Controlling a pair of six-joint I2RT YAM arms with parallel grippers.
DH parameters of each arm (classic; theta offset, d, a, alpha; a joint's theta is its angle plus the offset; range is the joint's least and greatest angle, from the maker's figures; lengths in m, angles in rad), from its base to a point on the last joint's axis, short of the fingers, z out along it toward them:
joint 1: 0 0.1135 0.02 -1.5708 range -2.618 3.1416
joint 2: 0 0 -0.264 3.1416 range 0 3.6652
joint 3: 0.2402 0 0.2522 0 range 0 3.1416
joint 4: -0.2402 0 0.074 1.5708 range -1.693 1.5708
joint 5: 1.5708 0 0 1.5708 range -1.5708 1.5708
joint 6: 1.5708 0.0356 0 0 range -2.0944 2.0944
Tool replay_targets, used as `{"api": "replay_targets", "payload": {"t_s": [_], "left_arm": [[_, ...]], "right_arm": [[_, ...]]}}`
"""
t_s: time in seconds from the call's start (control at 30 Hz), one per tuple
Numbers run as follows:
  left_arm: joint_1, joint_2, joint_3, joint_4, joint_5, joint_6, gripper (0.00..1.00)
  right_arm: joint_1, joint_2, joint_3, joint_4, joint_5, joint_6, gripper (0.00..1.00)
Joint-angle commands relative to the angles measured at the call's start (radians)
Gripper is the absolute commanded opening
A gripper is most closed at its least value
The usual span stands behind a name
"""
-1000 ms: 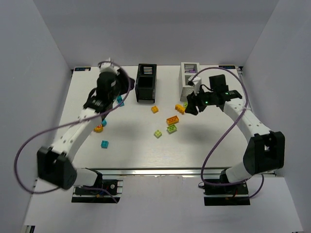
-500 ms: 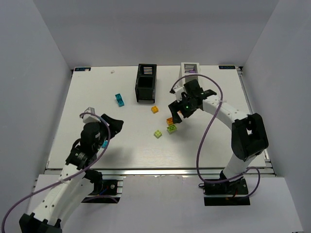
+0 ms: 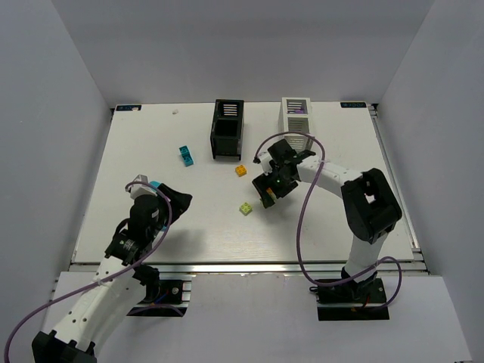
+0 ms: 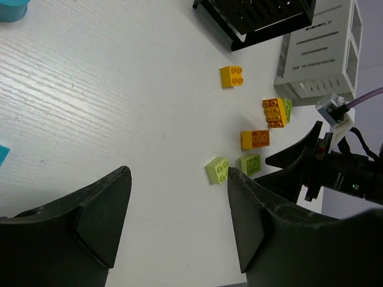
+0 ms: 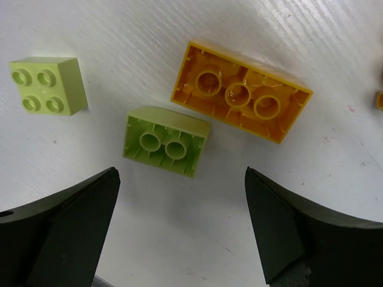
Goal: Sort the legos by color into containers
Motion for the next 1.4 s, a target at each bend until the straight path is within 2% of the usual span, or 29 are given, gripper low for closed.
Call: {"api": "replay_targets", "payload": {"t_s": [0.0, 1.07, 1.37], "left_arm": [[0.005, 0.011, 0.017, 0.023, -0.009, -0.004, 0.75], [0.005, 0.077, 0.079, 0.013, -0.038, 0.014, 0.76], [0.005, 0.18, 0.194, -0.047, -0.072, 0.059, 0.76]], "right_arm": [[0.019, 0.016, 0.029, 0.012, 0.019, 0.037, 0.89], [0.025, 0.084, 0.061, 0.064, 0.039, 0.062, 0.89], [0.031, 0.09, 0.052, 0.072, 0.045, 0.065, 0.87]]}}
